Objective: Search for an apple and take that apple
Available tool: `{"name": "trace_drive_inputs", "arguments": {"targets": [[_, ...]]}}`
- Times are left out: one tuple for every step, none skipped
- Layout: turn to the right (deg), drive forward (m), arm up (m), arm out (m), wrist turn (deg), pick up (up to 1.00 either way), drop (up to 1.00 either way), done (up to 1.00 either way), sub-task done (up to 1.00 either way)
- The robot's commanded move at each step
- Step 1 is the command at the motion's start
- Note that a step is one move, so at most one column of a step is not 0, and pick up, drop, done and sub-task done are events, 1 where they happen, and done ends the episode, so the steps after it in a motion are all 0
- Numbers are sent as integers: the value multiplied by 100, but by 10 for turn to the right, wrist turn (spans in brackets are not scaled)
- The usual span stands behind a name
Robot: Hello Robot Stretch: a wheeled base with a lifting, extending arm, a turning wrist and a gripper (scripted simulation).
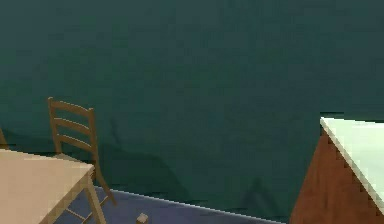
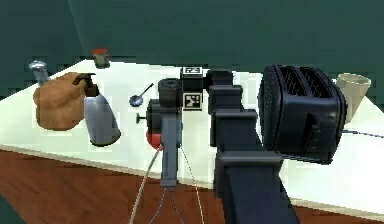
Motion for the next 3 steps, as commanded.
{"name": "trace_drive_inputs", "arguments": {"targets": [[0, 0, 0, 0, 450, 0, 0, 0, 0], [0, 0, 0, 0, 450, 0, 0, 0, 0], [0, 0, 0, 0, 450, 0, 0, 0, 0]]}}
